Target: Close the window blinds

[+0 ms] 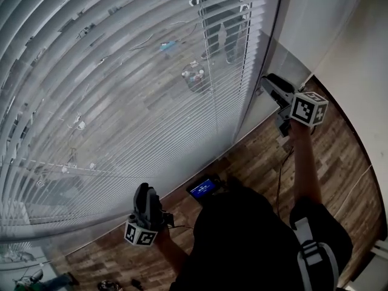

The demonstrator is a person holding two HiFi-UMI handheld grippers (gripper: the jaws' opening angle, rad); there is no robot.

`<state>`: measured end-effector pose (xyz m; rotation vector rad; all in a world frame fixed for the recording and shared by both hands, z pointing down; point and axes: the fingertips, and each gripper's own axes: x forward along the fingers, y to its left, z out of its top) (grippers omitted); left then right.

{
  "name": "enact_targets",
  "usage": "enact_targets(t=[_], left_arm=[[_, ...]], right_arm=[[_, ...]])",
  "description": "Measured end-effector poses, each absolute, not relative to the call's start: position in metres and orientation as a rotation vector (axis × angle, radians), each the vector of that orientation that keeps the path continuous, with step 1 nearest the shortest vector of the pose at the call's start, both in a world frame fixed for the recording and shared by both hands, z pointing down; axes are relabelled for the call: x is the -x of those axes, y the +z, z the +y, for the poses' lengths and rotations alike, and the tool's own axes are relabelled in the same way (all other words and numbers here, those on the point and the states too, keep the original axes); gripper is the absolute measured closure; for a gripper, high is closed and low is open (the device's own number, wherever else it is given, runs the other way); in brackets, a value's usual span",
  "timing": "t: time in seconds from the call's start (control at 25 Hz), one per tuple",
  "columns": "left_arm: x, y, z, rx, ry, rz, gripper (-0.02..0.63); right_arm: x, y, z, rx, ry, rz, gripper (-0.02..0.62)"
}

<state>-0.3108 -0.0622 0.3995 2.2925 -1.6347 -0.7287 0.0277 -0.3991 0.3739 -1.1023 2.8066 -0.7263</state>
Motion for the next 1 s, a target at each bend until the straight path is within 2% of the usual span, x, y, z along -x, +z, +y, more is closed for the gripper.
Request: enact_targets(t=[0.28,0.48,0.64,0.8,1.0], left_arm=[[0.309,0.402,-0.064,-2.291,-0.725,-1.629,0.484],[0.308,0.401,-0.065,-2.292,-0.730,-1.632,0.484],[0.309,0.402,-0.062,-2.284,-0.729,-1.646,0.485],[0.309,0.404,-0.061,-2.281,-0.728,-1.656,0.484],[0.312,0.395,-0.061,-2.279,-0.729,-1.654,0.485]], right_arm=[[-0.027,0.370,-0.395,1.537,0.134,3.072,0.413],[-0.022,0.369,-0.398,1.639,0.387,3.115,0.414],[-0.022,0.369,-0.399,1.675,0.442,3.124,0.417],[-0.023,0.372,-0.401,1.694,0.441,3.129,0.463],[-0.025,0.365,-0.404,1.608,0.075,3.104,0.465]])
